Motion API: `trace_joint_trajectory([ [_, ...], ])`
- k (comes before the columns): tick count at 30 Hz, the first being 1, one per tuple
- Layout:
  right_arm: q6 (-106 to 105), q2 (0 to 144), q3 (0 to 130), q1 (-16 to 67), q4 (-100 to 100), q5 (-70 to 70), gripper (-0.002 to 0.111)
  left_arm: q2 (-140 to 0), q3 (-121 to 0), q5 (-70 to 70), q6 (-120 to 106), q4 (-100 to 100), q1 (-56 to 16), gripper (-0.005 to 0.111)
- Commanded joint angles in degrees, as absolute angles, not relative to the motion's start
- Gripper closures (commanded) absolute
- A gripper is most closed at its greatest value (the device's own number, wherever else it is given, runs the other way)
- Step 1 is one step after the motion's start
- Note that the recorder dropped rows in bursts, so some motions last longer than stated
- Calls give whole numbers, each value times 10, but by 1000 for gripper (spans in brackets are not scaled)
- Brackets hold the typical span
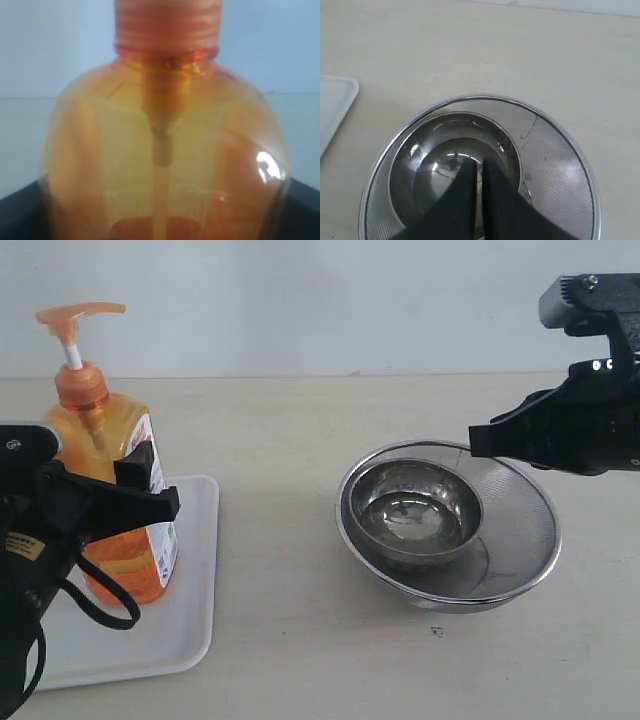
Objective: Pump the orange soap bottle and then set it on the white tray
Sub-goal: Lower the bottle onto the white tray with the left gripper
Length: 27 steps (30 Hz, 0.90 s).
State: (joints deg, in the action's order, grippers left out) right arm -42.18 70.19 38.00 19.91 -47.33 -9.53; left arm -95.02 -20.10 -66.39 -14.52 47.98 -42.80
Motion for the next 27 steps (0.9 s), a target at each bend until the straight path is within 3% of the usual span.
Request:
trace_joint_trajectory([
  [1,-430,698,379,199,-473,-95,108,-949,-207,-700,-141,475,-426,95],
  [3,-431,698,379,199,-473,-95,108,-949,-207,-700,-141,475,-426,78],
  [6,-432,698,379,199,-473,-95,108,-949,-207,-700,-143,475,-426,41],
  [9,-433,698,379,199,-473,-95,108,-949,-207,-700,-148,475,-426,27],
  [27,-434,698,379,199,-473,-95,108,-949,-207,-700,-198,498,-426,24],
])
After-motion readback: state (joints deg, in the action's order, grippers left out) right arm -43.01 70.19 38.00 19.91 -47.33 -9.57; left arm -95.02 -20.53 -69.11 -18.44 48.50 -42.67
